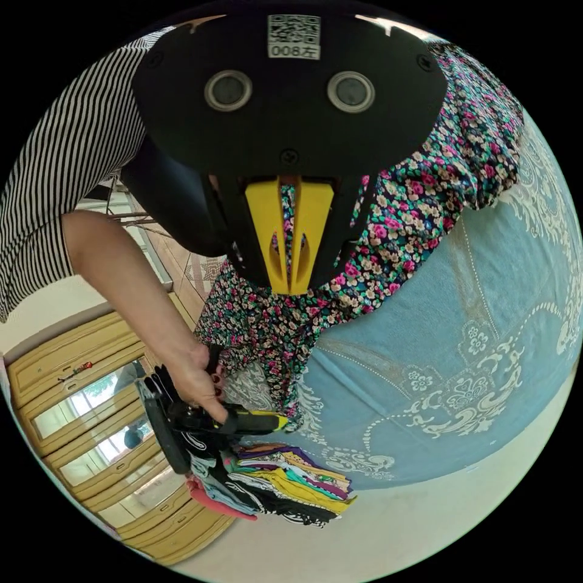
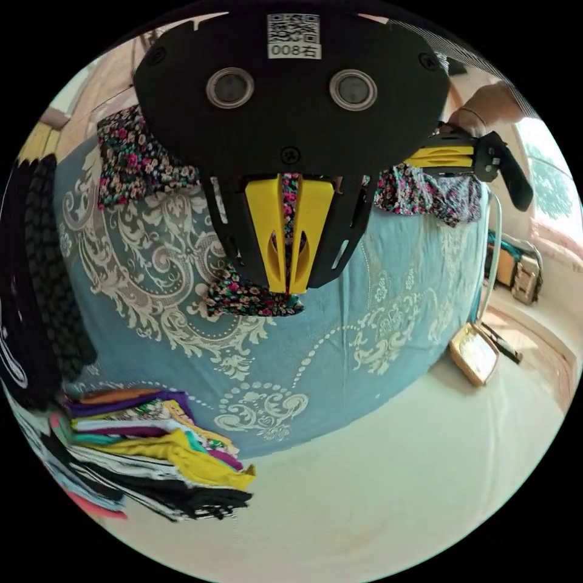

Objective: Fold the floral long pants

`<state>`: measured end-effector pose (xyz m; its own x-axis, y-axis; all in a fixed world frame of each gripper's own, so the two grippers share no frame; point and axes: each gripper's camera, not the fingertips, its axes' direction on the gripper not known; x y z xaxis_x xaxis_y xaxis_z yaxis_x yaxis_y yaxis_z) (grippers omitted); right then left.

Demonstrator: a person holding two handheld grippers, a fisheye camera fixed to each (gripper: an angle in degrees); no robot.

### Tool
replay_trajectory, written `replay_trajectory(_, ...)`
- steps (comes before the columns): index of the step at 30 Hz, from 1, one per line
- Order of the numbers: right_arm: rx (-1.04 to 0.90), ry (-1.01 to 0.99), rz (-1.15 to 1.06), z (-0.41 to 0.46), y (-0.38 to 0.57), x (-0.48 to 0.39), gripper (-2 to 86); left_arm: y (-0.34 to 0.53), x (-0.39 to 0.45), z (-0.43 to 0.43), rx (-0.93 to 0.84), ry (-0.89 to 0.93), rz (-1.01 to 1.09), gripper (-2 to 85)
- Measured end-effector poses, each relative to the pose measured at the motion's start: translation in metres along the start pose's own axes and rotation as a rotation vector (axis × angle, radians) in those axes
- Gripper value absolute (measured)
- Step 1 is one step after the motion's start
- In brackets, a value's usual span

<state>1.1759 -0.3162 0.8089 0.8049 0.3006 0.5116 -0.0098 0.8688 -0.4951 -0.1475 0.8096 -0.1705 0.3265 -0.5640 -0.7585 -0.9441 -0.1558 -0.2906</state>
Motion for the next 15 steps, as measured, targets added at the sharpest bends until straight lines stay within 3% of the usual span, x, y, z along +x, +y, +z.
replay_trajectory(6,0.362,-0.228,0.377,-0.111,0.087,0.084,0.3,-0.067,-0.004,0.031,0.021,0.028,0.147,0.7)
replay_trajectory(15,0.408,-0.37,0.536,-0.149,0.126,0.142,0.2,-0.205,0.008,0.143,-0.125,0.007,0.342,4.0)
